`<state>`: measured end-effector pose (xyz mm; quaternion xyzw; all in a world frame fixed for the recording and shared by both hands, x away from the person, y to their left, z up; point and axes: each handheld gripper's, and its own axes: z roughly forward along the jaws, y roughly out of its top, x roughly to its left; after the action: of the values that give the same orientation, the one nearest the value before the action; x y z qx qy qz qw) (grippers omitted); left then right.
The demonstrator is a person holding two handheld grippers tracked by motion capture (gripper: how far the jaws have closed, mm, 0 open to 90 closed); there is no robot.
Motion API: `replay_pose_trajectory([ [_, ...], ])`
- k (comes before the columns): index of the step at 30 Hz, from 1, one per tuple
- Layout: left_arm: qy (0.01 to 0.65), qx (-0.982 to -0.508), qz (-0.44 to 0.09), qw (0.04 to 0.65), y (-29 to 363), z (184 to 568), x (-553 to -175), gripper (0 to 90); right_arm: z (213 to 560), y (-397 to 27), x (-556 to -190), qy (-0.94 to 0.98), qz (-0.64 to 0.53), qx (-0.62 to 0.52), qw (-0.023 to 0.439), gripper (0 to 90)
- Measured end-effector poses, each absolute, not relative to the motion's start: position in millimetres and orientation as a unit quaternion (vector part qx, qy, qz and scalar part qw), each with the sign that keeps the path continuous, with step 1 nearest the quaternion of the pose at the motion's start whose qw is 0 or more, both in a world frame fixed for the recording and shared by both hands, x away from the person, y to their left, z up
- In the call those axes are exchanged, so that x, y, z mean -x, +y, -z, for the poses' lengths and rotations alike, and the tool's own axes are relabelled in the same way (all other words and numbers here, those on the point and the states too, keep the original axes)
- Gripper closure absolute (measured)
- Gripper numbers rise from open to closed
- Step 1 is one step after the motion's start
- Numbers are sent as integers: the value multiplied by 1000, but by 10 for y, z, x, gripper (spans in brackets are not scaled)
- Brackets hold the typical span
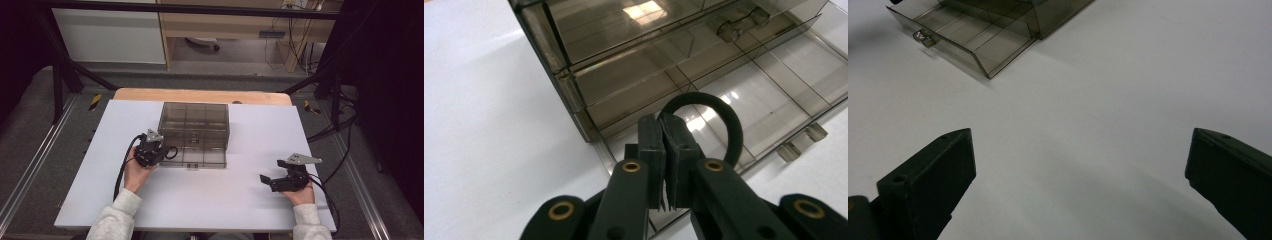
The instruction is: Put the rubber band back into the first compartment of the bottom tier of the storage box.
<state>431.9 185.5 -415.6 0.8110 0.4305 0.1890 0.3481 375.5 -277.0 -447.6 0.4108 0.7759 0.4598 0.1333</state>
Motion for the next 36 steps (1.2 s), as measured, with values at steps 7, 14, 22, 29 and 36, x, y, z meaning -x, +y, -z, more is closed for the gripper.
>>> replay_pose_trajectory([
  [7, 431, -814, -189, 341, 1843, 4199, -4344, 866, 4478, -2769, -3756, 776, -460, -411, 133, 4],
  [14, 432, -817, -188, 334, 1836, 4254, -4359, 866, 4482, -2765, -3758, 777, -459, -410, 132, 3],
  [22, 431, -821, -185, 324, 1822, 4304, -4369, 865, 4481, -2764, -3755, 776, -459, -411, 132, 4],
  [29, 430, -825, -181, 318, 1810, 4334, -4375, 864, 4480, -2765, -3755, 776, -460, -411, 133, 4],
  [36, 430, -825, -180, 321, 1810, 4330, -4371, 846, 4478, -2766, -3754, 776, -460, -411, 133, 4],
])
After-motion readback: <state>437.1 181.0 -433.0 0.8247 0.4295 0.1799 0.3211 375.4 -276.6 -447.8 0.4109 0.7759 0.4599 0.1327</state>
